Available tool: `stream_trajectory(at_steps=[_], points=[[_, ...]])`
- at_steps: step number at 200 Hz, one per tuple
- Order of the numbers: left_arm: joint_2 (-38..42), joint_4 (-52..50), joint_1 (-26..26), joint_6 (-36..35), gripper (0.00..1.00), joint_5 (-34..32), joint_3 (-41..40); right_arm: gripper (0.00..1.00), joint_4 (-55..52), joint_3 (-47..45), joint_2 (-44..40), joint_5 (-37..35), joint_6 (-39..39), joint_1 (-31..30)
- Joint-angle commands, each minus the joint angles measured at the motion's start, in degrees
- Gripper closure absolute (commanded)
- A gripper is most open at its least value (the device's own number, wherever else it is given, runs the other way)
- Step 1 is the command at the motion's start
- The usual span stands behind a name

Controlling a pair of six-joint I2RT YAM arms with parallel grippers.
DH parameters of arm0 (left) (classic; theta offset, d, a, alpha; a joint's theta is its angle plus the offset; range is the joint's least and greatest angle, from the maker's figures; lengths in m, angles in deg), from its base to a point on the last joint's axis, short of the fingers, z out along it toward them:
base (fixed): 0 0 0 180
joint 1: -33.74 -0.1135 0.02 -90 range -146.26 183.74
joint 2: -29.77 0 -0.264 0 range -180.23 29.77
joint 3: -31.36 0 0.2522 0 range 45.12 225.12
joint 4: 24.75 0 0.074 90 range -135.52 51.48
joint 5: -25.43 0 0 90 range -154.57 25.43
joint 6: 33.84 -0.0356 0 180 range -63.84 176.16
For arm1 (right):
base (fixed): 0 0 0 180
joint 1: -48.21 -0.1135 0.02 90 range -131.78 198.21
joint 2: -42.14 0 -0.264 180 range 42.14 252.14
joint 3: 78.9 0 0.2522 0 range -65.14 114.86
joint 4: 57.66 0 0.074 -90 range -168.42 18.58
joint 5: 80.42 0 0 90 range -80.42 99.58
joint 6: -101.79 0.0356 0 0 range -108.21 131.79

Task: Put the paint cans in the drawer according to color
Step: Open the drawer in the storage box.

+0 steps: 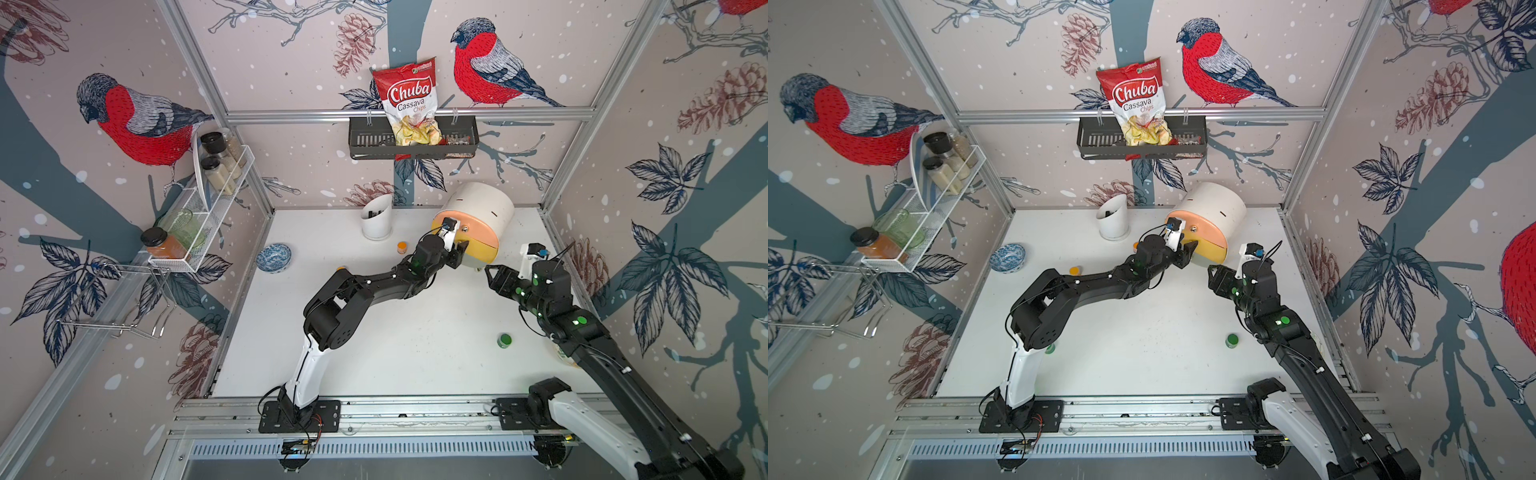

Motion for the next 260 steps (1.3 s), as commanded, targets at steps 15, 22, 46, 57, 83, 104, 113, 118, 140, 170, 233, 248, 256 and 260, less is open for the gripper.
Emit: stream_trajectory(at_steps=[15,22,46,57,83,104,113,118,140,170,233,248,256,260], points=[[-1.5,0.8,-0.1,1.7,0.47,0.4,0.5,0.34,-1.2,0.9,0.0,-1.1,0.7,0.7],[-1.7,0.9,-0.1,1.7,0.48,0.4,0.5,0.34,-1.3,1.1,0.1,-1.0,0.7,0.7],[-2.3,0.9,-0.1,1.7,0.51,0.2,1.0,0.34,-1.7,1.8,1.0,-0.4,0.4,0.9],[-2.5,0.9,-0.2,1.8,0.53,0.3,1.3,0.34,-1.9,1.9,1.5,-0.2,0.5,0.9],[-3.0,0.4,-0.3,1.6,0.56,0.5,1.9,0.34,-1.8,1.8,1.8,0.0,0.7,1.0],[-3.3,0.4,-0.4,1.7,0.57,0.6,2.1,0.34,-1.9,1.8,1.9,0.0,0.8,1.1],[-3.5,0.4,-0.5,1.9,0.58,0.8,2.1,0.34,-1.9,1.8,1.9,0.2,0.8,1.0],[-3.4,0.5,-0.5,1.9,0.59,0.8,2.0,0.34,-1.9,1.9,1.9,0.3,0.8,1.1],[-3.5,1.0,-0.6,2.3,0.65,0.8,2.0,0.34,-2.0,2.2,2.1,0.5,0.7,1.1],[-3.8,1.4,-0.6,2.7,0.66,1.1,2.2,0.34,-2.2,2.4,2.1,0.4,0.5,1.1],[-4.5,1.0,-0.6,2.9,0.71,1.6,3.0,0.34,-2.5,2.3,2.1,0.3,0.5,1.2],[-4.4,0.9,-0.6,2.8,0.76,1.6,3.1,0.34,-2.6,2.3,2.1,0.3,0.5,1.3],[-4.2,1.0,-0.6,2.8,0.77,1.6,3.0,0.34,-2.6,2.3,2.1,0.4,0.5,1.3],[-4.2,0.9,-0.6,2.9,0.78,1.6,2.9,0.34,-2.6,2.3,2.1,0.5,0.5,1.3]])
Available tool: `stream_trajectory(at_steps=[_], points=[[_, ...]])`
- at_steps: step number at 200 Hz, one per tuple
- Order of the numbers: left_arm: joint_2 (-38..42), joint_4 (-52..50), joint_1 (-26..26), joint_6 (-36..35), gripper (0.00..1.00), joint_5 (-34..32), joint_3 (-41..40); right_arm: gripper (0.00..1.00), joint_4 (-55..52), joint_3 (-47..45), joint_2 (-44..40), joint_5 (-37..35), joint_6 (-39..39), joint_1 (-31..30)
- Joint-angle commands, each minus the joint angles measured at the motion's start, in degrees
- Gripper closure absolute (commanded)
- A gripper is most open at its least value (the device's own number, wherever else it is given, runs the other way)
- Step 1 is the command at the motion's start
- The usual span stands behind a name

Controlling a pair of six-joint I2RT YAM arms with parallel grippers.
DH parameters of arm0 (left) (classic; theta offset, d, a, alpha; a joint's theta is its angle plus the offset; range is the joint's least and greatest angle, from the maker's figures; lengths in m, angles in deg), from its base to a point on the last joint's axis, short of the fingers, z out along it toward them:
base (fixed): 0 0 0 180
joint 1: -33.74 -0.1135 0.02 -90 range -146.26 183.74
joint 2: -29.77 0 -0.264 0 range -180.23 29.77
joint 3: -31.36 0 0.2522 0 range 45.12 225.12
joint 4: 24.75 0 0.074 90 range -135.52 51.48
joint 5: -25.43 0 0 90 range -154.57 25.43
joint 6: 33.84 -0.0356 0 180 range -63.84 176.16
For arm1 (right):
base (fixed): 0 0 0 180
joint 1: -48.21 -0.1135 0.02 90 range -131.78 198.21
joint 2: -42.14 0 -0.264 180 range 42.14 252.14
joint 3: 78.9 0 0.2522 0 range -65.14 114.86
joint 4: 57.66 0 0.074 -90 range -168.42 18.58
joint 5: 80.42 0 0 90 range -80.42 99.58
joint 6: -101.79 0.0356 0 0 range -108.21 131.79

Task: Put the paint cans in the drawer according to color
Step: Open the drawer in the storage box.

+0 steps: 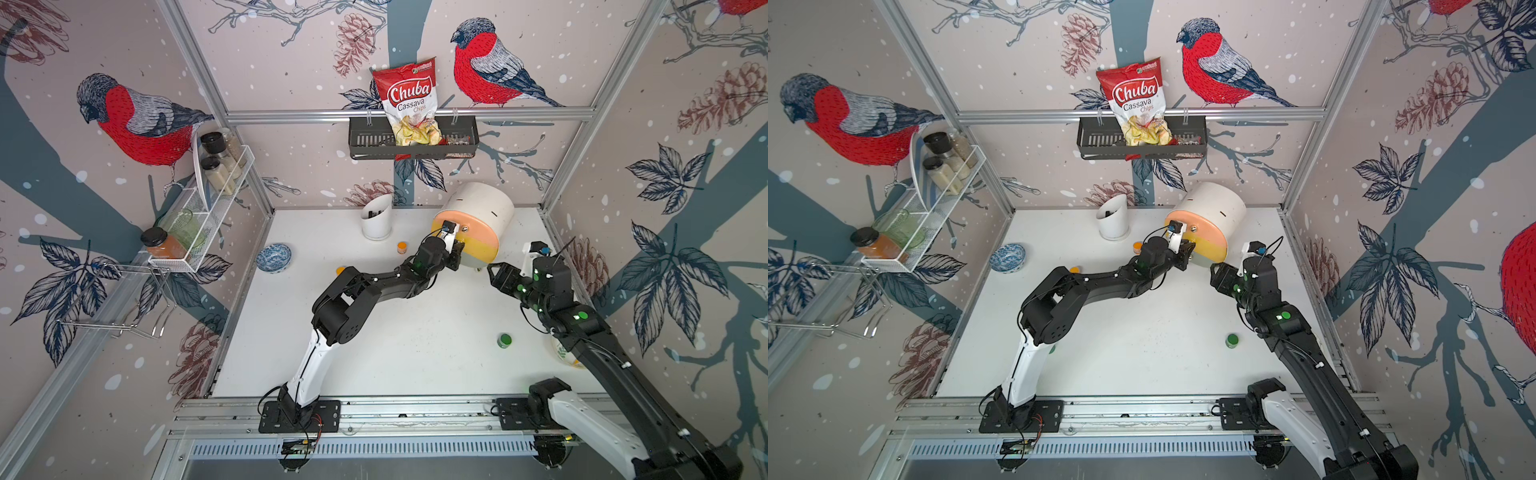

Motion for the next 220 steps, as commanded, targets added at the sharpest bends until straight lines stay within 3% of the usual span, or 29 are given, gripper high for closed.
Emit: stream_trajectory(at_steps=[1,40,220], points=[[0.2,1.1,-0.1,0.1,0.78,0.2,0.3,0.34,-0.1,0.4,0.1,0.3,-0.3,0.1],[1.7,1.5,-0.1,0.4,0.84,-0.1,-1.6,0.34,-0.4,0.5,-0.2,0.1,-0.3,0.3],[16.4,5.5,1.8,2.4,0.85,-3.6,-20.2,0.34,-0.3,0.7,-0.5,0.7,1.3,0.5]])
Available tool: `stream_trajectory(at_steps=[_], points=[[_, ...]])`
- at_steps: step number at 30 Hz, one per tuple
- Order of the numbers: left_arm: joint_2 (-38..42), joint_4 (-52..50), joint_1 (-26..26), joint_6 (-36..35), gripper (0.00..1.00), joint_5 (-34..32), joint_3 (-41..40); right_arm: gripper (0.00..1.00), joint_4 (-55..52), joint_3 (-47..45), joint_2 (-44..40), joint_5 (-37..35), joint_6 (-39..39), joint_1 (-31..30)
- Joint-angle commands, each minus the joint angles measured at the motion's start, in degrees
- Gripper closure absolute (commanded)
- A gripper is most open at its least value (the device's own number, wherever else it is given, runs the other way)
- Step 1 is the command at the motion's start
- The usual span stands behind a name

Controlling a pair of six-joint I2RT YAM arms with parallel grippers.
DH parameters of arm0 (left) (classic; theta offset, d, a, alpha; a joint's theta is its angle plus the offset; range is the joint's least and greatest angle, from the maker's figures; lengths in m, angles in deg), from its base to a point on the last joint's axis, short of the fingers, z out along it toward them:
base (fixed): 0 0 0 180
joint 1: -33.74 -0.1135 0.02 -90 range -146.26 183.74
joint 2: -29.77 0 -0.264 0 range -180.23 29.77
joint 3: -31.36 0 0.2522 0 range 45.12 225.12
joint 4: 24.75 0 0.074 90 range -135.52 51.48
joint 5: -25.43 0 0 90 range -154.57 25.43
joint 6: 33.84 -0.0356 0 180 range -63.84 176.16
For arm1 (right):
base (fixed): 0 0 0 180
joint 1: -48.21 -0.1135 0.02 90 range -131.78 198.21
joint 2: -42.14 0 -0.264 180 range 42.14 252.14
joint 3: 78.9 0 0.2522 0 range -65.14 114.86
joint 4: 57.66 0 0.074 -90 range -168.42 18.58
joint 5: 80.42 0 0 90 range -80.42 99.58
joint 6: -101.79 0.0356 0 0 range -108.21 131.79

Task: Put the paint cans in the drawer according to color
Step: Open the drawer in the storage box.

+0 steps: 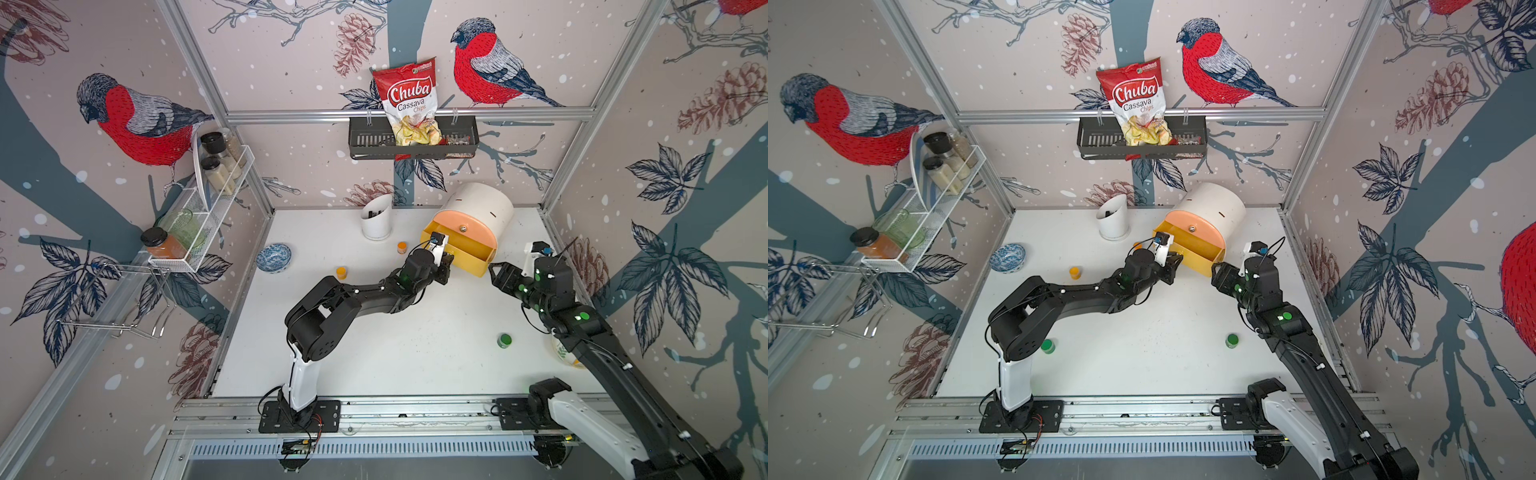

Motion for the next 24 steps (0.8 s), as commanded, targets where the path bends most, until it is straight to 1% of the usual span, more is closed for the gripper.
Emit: stream_trajectory(at_steps=[1,21,24], points=[[2.1,4.2,0.3,0.9,0.85,-1.6,-1.7,0.34,0.0,0.6,0.0,0.5,0.8,0.0],[9.5,3.2,4.0,2.9,0.86,-1.5,-11.1,0.34,-0.8,1.0,-0.2,0.0,1.0,0.0],[9.5,2.6,4.0,2.7,0.85,-2.6,-11.2,0.34,-0.8,1.1,-0.2,0.0,1.2,0.0]])
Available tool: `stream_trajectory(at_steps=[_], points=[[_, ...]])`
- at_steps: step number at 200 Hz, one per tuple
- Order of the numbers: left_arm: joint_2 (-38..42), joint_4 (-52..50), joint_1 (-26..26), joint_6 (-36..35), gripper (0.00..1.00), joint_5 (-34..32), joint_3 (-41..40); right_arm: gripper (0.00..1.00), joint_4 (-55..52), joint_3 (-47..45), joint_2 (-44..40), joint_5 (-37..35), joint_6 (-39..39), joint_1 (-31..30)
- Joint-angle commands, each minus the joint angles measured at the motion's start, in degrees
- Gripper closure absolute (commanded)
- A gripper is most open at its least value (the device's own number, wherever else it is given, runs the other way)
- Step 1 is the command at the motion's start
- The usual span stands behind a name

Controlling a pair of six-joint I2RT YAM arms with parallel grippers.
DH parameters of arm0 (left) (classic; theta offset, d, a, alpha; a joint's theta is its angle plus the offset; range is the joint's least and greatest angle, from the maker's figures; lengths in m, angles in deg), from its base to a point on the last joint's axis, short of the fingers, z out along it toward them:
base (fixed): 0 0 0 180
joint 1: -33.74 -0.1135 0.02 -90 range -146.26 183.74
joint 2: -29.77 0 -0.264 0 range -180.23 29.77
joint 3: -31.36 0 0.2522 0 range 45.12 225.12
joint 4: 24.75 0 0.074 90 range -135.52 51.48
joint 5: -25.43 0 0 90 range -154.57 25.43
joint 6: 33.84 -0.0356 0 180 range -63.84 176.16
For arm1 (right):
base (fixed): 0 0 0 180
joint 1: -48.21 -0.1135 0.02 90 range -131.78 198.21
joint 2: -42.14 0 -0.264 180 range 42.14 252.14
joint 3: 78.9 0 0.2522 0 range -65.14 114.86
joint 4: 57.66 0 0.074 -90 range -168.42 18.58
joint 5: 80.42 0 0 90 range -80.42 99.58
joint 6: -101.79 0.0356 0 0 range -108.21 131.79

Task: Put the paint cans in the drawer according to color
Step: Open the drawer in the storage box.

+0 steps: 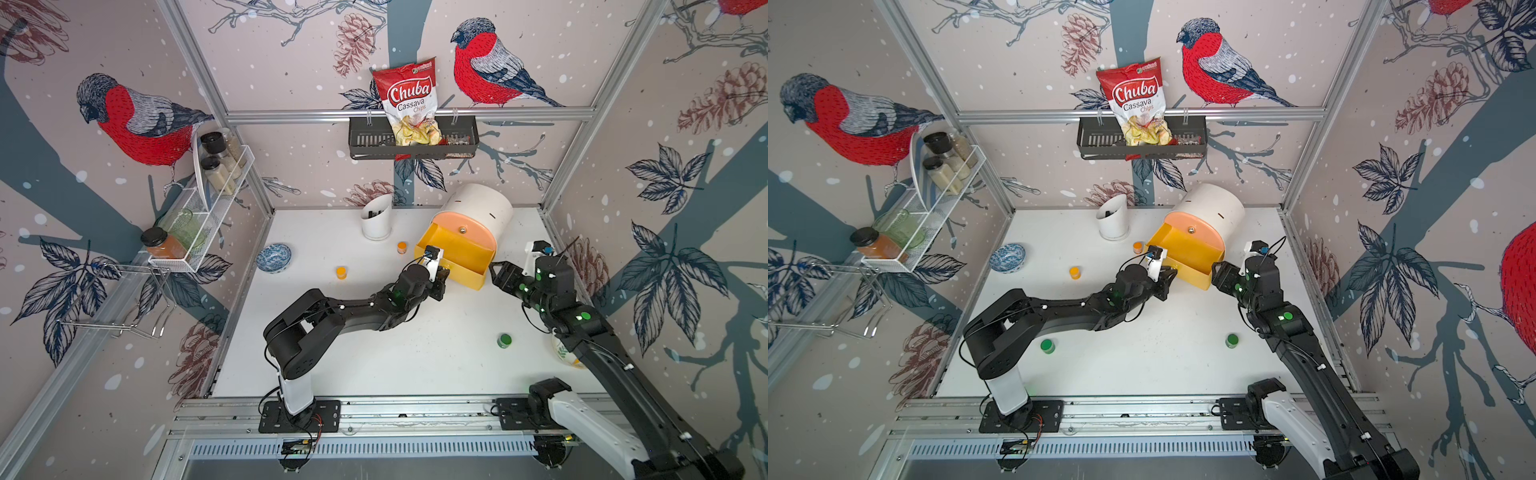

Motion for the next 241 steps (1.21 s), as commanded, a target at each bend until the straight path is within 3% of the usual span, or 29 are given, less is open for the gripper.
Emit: stream_trajectory(at_steps=[1,92,186,223,241], points=[[0.5,2.3,0.3,0.1,0.85,-0.5,-0.1,0.34,-0.5,0.5,-0.1,0.2,1.0,0.0],[1.0,4.0,-0.3,-1.6,0.82,0.6,-1.6,0.34,-1.1,0.6,-0.4,-0.2,1.1,0.0],[0.6,2.6,-3.4,-4.7,0.82,8.9,0.9,0.34,-1.3,1.1,0.0,-0.6,0.8,0.0],[0.4,2.5,-3.6,-4.3,0.58,7.8,0.5,0.34,-1.3,1.4,0.7,-0.3,0.8,0.0],[1.1,1.9,-3.6,-3.9,0.55,6.4,0.6,0.34,-1.5,1.8,0.7,-0.4,0.7,0.0]])
